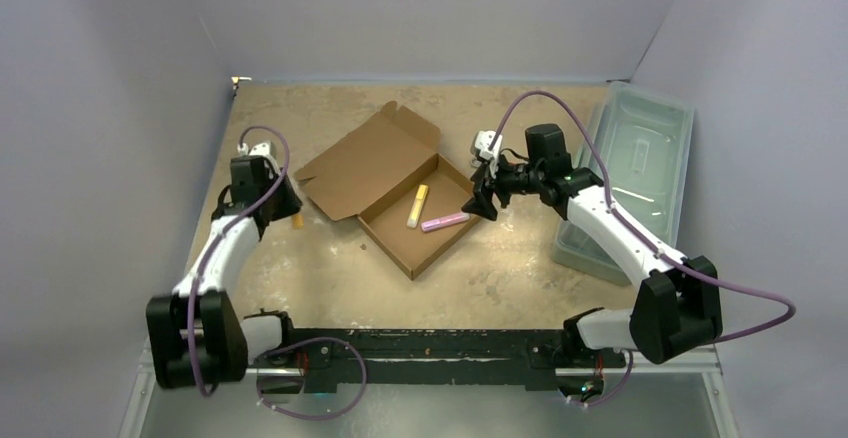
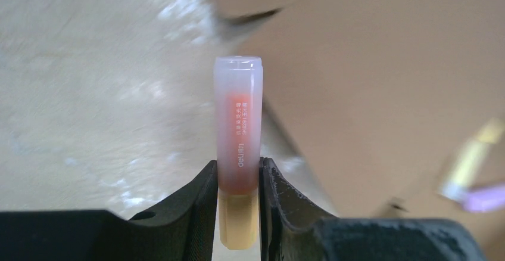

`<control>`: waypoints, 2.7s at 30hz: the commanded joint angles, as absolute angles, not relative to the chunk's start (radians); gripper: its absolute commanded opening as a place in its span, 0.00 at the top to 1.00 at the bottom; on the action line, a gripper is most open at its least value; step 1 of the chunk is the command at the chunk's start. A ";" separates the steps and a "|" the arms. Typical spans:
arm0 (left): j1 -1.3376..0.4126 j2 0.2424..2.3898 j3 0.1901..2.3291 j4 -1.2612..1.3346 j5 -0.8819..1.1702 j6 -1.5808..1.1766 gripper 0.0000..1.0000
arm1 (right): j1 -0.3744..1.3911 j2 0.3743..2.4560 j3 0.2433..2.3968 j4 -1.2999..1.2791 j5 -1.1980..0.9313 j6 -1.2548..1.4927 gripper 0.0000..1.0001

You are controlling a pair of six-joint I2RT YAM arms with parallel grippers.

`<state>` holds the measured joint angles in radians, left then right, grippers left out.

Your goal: Fold the paper box

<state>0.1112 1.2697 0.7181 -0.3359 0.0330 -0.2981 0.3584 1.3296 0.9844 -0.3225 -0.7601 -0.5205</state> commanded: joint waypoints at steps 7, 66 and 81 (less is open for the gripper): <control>0.097 0.883 0.416 0.164 0.675 -1.059 1.00 | 0.317 1.319 0.989 -0.325 -0.802 -0.545 0.23; -0.655 0.334 0.346 -0.392 -0.425 -1.003 0.05 | 0.082 1.164 0.885 -0.658 -1.098 -1.109 0.07; -0.386 0.465 0.341 -0.126 -0.202 -1.041 0.01 | 0.082 1.291 0.993 -0.786 -1.084 -1.192 0.07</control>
<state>-0.5209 0.4015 0.2832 -0.2558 -0.4061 -1.0126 0.0784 1.2629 0.9047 -0.7231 -1.0870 -1.1561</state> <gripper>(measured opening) 0.993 0.928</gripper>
